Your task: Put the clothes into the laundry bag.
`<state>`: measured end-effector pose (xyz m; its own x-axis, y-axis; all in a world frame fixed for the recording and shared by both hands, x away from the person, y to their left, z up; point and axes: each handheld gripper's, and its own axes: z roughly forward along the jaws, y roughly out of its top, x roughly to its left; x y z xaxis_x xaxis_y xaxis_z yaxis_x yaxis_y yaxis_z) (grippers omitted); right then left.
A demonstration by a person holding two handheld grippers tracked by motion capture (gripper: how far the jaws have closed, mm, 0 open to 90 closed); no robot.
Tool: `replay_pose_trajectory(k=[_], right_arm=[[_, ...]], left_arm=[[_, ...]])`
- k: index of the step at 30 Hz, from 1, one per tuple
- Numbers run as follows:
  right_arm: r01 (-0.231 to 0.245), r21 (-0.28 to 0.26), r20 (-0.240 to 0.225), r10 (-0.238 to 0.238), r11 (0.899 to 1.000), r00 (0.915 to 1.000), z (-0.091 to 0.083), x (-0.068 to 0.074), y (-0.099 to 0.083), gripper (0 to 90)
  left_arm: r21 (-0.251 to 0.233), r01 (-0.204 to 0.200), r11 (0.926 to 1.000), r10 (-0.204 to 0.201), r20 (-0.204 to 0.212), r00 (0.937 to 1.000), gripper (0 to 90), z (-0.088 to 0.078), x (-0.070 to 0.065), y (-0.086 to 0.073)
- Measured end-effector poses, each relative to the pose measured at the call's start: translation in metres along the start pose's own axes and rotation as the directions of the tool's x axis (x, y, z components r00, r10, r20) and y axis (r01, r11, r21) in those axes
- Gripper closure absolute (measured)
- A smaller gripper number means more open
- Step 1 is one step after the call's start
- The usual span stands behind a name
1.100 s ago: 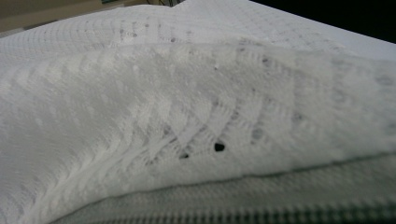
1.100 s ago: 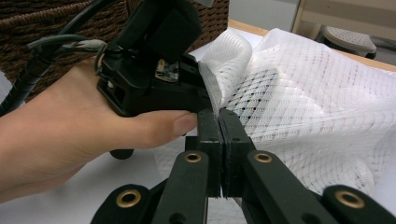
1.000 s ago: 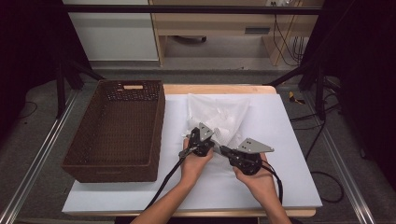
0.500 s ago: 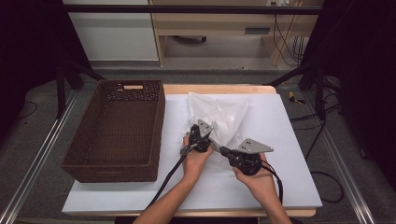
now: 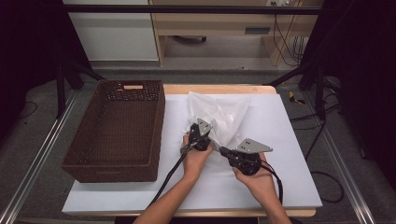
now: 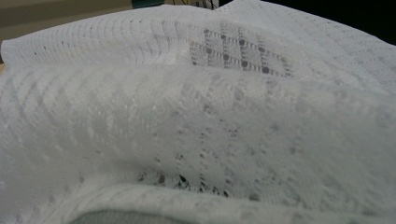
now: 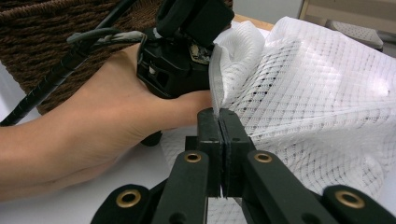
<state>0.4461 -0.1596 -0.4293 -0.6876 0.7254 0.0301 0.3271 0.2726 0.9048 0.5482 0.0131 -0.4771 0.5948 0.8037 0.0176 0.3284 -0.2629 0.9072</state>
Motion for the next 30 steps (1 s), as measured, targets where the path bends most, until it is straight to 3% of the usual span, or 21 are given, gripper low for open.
replay_pose_trajectory(k=[4,16,23,30], right_arm=[[0.001,0.001,0.0,-0.001,1.0,1.0,0.0004,-0.0002,-0.0005,89.6],[-0.003,0.0,-0.004,0.003,1.0,1.0,0.0014,-0.0007,-0.0011,89.6],[-0.005,0.0,-0.001,0.005,1.0,1.0,0.0015,-0.0019,-0.0014,89.6],[-0.006,0.003,-0.001,0.006,1.0,1.0,0.0022,-0.0008,-0.0016,89.6]], left_arm=[[0.015,-0.015,0.9998,0.015,0.007,0.9999,90.0,0.0006,0.001,0.0008],[-0.008,0.021,0.9997,-0.021,-0.003,0.9998,90.0,0.0037,0.0011,0.0031],[0.007,-0.018,0.9998,0.018,0.007,0.9998,90.0,-0.0002,0.0008,0.0015],[0.004,0.004,1.0,-0.004,0.011,0.9999,90.0,0.0007,0.002,0.0008]])
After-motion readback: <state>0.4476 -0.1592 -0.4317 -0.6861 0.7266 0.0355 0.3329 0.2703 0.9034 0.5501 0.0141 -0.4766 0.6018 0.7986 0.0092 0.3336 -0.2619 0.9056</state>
